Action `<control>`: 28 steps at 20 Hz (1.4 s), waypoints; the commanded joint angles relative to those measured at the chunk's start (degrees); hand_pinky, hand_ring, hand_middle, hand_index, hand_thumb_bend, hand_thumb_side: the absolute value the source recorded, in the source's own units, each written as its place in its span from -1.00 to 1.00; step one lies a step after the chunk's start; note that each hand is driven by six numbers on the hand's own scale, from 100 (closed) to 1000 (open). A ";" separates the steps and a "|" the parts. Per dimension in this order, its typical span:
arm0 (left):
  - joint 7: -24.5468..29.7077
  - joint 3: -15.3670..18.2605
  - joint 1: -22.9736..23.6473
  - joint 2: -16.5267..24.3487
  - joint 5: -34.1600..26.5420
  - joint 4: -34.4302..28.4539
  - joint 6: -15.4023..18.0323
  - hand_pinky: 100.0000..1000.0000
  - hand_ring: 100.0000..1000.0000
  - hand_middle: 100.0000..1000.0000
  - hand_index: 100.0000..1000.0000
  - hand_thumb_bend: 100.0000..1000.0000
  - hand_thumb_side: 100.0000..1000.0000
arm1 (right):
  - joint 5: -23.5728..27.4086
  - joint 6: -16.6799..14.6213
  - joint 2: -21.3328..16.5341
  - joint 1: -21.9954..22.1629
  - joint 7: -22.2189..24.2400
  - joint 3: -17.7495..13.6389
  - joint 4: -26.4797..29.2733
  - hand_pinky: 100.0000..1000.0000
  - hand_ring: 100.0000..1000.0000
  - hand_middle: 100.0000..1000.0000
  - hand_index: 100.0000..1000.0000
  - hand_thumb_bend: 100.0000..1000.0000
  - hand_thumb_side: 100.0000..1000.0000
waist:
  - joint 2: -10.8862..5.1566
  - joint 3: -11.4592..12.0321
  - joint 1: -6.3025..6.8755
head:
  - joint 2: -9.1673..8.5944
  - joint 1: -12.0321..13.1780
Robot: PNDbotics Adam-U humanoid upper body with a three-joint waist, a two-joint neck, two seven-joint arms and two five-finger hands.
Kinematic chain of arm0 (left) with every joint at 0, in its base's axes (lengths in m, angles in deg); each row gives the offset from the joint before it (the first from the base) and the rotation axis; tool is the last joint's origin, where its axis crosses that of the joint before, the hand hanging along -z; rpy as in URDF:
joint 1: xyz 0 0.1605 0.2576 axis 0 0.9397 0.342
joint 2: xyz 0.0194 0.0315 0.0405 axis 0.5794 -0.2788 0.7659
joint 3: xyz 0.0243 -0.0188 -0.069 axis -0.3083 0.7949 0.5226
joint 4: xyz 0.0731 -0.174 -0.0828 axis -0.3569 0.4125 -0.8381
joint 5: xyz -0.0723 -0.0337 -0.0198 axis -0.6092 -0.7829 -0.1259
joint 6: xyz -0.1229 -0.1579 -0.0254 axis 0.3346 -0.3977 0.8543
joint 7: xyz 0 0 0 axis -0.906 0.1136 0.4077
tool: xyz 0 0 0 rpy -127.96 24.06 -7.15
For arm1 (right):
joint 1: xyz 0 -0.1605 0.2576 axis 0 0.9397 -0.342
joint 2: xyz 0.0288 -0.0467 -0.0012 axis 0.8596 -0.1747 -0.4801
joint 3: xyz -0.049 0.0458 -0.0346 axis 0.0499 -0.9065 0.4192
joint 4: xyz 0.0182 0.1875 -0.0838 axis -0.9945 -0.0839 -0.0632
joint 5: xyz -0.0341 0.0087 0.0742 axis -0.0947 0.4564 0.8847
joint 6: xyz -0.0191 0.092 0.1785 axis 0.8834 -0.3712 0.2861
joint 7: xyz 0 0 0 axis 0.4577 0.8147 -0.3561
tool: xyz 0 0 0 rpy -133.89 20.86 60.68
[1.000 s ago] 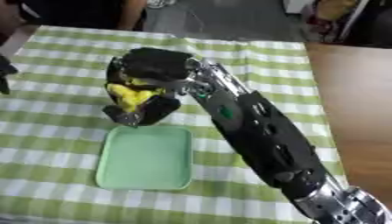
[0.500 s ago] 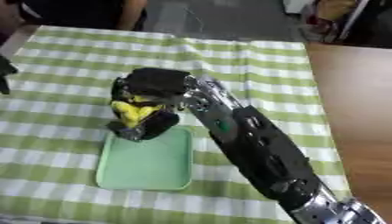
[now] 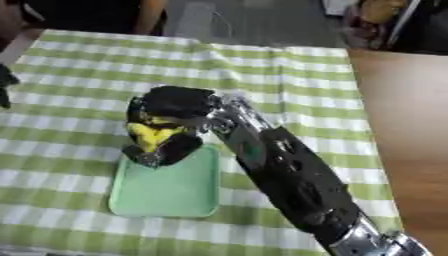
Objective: Pick up objects on the table and place them in the box.
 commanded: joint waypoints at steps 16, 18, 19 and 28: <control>0.17 -0.11 -0.64 0.68 -0.13 -1.47 -0.05 -0.71 -0.23 -0.18 -0.27 0.26 1.00 | 0.19 -3.19 0.16 0.79 -0.64 0.85 0.79 -0.92 -0.33 -0.14 0.11 -1.00 0.24 | -0.59 -0.07 0.45 | -0.90 -0.26; 0.18 -0.12 -0.64 0.68 -0.11 -1.47 -0.05 -0.71 -0.23 -0.18 -0.27 0.26 1.00 | 0.11 -3.30 0.11 0.84 -0.81 0.85 0.93 -0.84 -0.28 -0.11 0.12 -1.00 0.25 | -0.59 -0.09 0.45 | -0.91 -0.26; 0.17 -0.11 -0.64 0.68 -0.10 -1.47 -0.05 -0.71 -0.23 -0.18 -0.27 0.26 1.00 | 0.05 -3.33 0.10 0.87 -0.88 0.84 0.97 -0.81 -0.26 -0.09 0.13 -1.00 0.25 | -0.59 -0.10 0.45 | -0.92 -0.26; 0.15 -0.14 -0.67 0.65 -0.07 -1.47 -0.06 -0.71 -0.23 -0.18 -0.27 0.26 1.00 | -0.43 -3.51 -0.02 0.91 -1.23 0.76 1.06 -0.57 -0.08 0.04 0.20 -1.00 0.28 | -0.60 -0.12 0.43 | -0.96 -0.20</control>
